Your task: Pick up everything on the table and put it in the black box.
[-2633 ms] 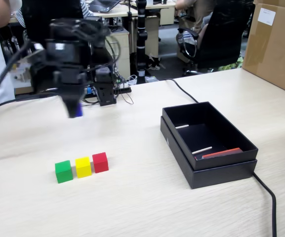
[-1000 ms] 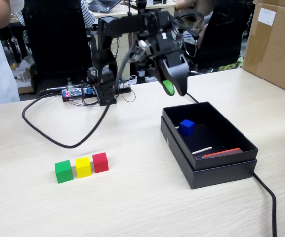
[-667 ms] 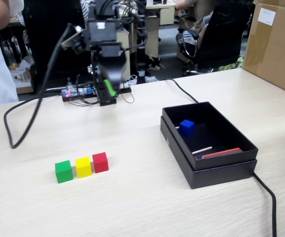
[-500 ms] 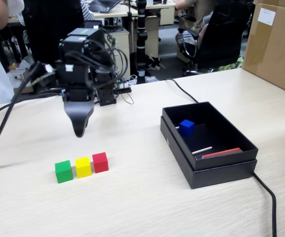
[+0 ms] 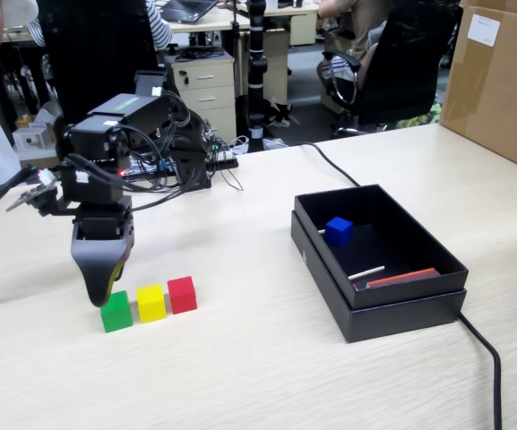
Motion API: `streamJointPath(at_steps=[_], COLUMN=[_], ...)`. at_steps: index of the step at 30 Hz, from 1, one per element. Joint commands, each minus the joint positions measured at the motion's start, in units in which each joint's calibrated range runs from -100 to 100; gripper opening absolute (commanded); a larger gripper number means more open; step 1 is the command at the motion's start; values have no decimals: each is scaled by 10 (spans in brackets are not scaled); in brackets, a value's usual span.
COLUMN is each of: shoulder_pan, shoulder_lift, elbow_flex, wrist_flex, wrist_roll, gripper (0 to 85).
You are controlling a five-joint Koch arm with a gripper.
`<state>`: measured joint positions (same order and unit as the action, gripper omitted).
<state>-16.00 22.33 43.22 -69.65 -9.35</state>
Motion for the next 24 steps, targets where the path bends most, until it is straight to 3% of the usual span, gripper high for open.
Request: streamJointPath(at_steps=[1,7,10,16,20,24], shoulder_pan=[-3,2,2,0,-7,-1], shoulder_lift=[18,87,99,113,47,-178], elbow_flex=[67,108,113,131,101,7], wrist_flex=[3,2,2,2,2,2], wrist_roll=[-6,-6,-7,-7,-6,-5], gripper=[464,444,391,36,32,33])
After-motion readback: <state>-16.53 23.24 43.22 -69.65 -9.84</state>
